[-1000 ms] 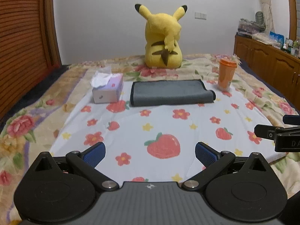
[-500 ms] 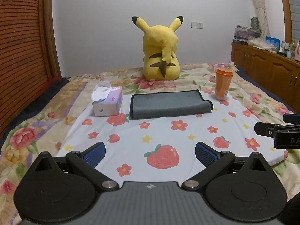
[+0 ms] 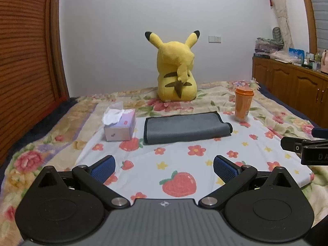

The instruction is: Fold towel

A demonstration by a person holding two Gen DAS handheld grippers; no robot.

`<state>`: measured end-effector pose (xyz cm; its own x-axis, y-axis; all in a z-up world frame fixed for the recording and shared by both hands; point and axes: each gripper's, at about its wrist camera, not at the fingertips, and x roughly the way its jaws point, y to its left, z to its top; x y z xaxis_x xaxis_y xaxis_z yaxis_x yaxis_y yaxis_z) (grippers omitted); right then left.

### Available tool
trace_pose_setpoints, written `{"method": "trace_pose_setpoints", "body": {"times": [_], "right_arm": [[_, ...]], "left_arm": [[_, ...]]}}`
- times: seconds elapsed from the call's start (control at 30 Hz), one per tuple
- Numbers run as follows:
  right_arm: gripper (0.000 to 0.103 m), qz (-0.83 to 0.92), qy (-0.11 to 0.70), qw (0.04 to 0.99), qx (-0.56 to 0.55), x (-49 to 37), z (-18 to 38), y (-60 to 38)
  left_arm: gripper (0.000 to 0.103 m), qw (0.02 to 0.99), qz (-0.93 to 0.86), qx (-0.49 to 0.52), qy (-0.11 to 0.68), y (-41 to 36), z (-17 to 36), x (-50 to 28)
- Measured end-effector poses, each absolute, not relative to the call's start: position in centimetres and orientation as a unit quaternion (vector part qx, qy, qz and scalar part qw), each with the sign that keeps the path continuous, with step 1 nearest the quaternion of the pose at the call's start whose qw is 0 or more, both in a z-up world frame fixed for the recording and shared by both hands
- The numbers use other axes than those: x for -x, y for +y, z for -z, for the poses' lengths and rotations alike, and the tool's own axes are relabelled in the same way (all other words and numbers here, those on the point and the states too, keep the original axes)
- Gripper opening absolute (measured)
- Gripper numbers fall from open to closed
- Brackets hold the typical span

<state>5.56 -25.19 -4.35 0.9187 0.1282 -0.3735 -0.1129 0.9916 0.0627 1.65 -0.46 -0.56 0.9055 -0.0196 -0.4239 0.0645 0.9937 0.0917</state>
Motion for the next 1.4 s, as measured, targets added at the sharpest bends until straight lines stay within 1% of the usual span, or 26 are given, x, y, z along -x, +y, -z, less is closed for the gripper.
{"method": "trace_pose_setpoints", "body": {"times": [0.47, 1.4], "right_arm": [[0.103, -0.047, 0.171, 0.984, -0.023, -5.07, 4.05, -25.47], [0.103, -0.047, 0.171, 0.984, -0.024, -5.09, 4.07, -25.56]], "left_arm": [[0.103, 0.979, 0.019, -0.046, 0.199, -0.20, -0.13, -1.41], [0.103, 0.977, 0.017, -0.043, 0.206, 0.06, 0.19, -1.68]]}}
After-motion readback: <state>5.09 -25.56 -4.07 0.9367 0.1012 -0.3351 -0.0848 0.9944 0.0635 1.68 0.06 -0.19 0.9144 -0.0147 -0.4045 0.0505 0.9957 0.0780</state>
